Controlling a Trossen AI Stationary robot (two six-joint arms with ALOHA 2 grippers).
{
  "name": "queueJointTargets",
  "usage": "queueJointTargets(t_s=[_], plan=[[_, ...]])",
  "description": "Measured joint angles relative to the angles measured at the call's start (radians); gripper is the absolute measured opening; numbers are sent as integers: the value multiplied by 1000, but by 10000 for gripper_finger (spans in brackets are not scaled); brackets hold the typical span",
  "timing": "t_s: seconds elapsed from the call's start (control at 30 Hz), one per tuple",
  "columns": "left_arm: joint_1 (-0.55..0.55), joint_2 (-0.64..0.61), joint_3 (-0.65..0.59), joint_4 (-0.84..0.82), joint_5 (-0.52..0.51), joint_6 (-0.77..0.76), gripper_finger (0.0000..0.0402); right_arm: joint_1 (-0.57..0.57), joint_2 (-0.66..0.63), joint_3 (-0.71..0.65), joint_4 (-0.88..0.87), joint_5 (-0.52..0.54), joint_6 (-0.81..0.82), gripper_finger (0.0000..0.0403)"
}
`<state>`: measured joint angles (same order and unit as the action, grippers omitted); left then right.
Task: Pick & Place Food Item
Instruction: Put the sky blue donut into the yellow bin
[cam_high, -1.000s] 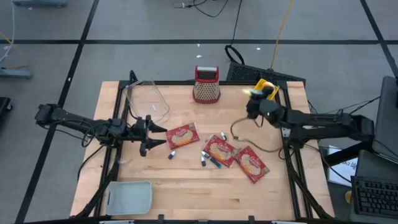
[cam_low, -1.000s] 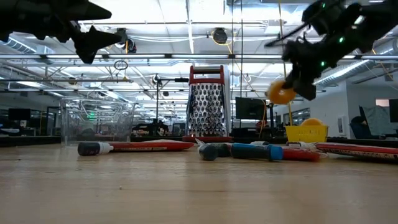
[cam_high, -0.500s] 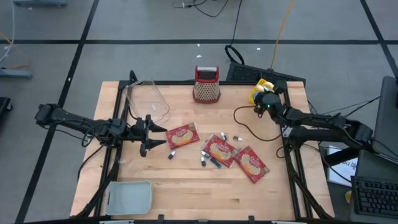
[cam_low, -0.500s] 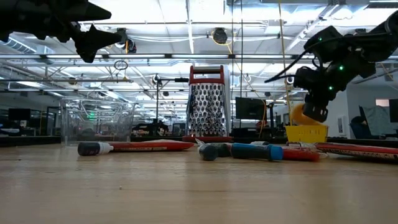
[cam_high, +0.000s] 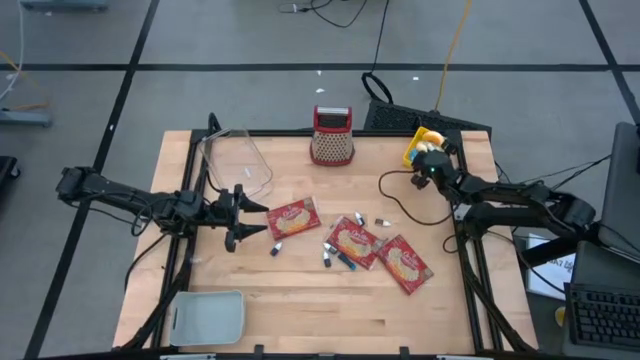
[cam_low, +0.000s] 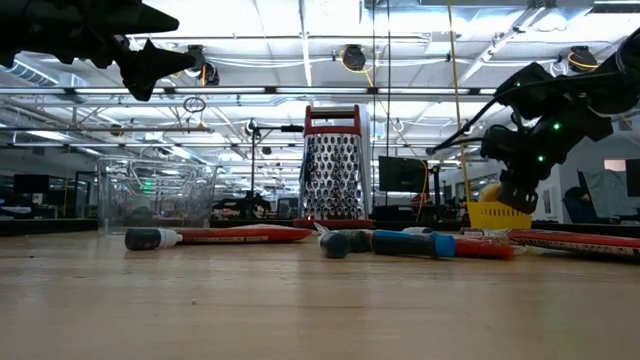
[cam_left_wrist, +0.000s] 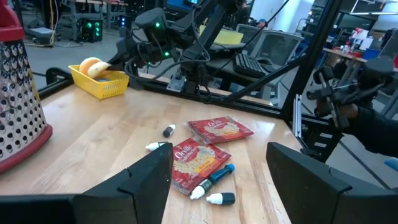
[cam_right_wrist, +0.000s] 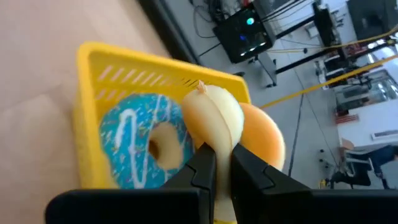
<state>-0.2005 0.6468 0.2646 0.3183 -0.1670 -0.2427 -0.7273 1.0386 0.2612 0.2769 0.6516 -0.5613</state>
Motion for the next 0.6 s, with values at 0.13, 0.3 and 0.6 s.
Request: queueJointTargets(t_s=[0.13,0.3,0.6], plan=[[0,0,0,0,0,0,257,0,0,-7,39,-2,1,30],[0,0,0,0,0,0,258,0,0,-9,48,-2,43,52],[0,0,0,0,0,0,258,1,0,-9,26,-29,107,133]])
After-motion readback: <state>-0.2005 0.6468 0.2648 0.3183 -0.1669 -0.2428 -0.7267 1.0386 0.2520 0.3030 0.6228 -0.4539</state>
